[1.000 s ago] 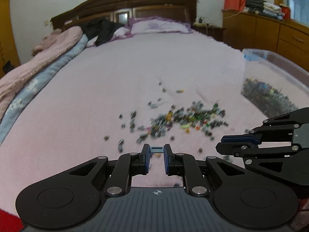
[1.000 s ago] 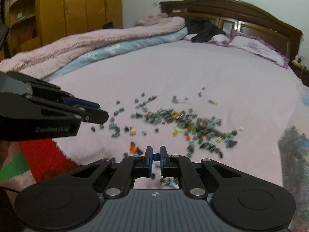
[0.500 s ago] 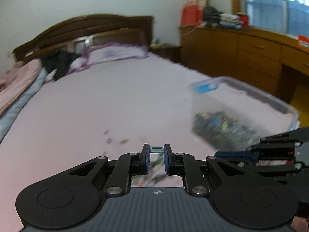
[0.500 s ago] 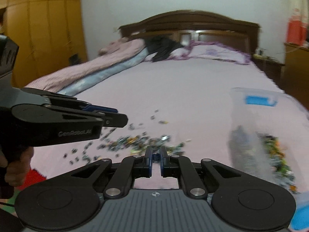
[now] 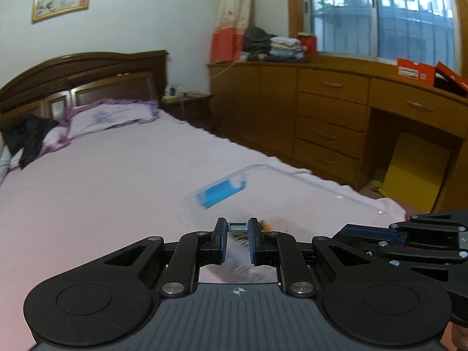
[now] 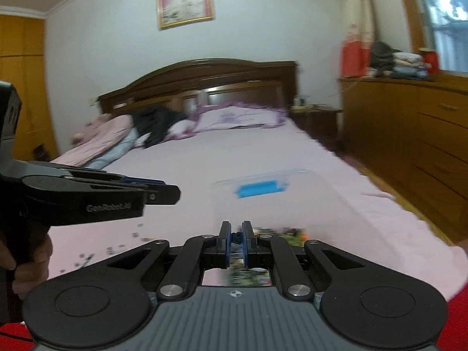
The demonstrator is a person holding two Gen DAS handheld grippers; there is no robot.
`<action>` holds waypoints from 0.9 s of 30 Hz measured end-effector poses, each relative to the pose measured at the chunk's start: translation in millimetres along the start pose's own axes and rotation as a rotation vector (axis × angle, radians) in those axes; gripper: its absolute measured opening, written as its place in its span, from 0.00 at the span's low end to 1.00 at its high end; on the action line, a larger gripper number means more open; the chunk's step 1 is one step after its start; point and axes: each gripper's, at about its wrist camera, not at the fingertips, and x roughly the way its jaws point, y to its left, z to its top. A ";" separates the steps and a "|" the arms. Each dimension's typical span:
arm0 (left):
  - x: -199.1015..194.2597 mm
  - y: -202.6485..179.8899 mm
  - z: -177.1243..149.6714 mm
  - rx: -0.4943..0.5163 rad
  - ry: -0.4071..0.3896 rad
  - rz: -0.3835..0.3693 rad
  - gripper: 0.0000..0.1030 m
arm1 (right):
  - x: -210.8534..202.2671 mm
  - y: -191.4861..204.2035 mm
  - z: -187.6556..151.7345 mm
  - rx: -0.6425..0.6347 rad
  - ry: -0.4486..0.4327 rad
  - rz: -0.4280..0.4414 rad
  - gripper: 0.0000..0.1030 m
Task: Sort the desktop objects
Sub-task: 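Carry both held bricks over the clear plastic box and open both tools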
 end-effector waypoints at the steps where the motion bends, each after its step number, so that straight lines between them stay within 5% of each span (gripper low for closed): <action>1: 5.0 -5.6 1.4 0.009 0.003 -0.013 0.16 | 1.0 -6.9 -1.6 0.011 0.003 -0.015 0.08; 11: 33.1 -38.4 -6.3 0.060 0.051 -0.067 0.20 | 14.4 -44.5 -28.9 0.066 0.051 -0.109 0.14; 16: 29.9 -40.8 -12.8 0.068 0.057 -0.058 0.35 | 13.3 -42.8 -38.9 0.071 0.056 -0.120 0.22; 20: 16.2 -32.4 -17.4 0.070 0.041 -0.035 0.56 | 9.7 -36.0 -41.9 0.049 0.048 -0.120 0.40; 27: -24.8 1.0 -37.3 0.052 0.039 0.082 0.77 | 4.5 -14.1 -38.5 0.012 0.035 -0.082 0.56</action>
